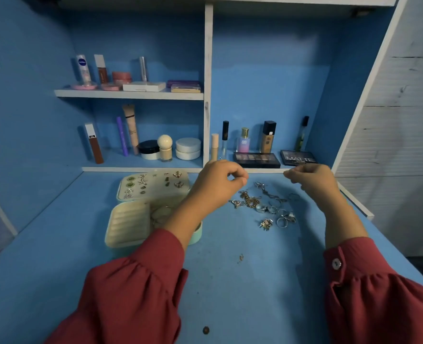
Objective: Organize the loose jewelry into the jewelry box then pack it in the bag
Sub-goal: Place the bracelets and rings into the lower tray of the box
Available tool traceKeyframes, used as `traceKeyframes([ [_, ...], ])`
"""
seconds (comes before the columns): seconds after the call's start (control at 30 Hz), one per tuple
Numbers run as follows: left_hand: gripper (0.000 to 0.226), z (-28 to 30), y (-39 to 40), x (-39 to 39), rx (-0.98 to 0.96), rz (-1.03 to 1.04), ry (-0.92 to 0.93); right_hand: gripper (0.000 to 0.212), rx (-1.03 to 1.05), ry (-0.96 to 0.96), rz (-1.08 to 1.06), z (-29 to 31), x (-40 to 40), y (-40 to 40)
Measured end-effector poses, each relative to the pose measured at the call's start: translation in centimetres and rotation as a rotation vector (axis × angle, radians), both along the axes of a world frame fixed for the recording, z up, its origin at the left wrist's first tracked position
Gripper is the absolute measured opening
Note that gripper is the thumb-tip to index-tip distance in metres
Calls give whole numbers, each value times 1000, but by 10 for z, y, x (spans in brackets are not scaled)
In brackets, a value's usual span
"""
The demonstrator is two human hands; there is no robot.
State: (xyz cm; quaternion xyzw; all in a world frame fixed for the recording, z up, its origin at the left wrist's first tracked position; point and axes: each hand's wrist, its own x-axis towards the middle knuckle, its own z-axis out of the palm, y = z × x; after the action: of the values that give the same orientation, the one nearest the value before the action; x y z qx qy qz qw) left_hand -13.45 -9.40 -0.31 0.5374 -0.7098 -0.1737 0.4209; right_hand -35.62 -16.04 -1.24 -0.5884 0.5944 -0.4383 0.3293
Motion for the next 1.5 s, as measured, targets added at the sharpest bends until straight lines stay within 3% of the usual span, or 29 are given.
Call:
traceKeyframes([
  [0.33, 13, -22, -47, -59, 212, 72, -50, 11, 100, 277, -87, -21, -32, -22],
  [0.53, 17, -30, -57, -70, 293, 97, -201, 3, 149, 402, -76, -24, -28, -23],
  [0.7, 10, -30, -59, -72, 294, 128, -299, 10, 200, 468, -100, -24, -24, -25],
  [0.93, 25, -35, -60, -73, 318, 154, -380, 21, 196, 549, -120, -32, -23, -29],
  [1.23, 11, -36, -58, -77, 296, 171, -405, 25, 170, 480, -105, -29, -21, -26],
  [1.37, 18, -34, -52, -81, 249, 160, -497, 20, 154, 448, -98, -27, -20, -24],
  [1.5, 32, -31, -50, -81, 297, 151, -426, 20, 131, 410, -92, -26, -20, -24],
])
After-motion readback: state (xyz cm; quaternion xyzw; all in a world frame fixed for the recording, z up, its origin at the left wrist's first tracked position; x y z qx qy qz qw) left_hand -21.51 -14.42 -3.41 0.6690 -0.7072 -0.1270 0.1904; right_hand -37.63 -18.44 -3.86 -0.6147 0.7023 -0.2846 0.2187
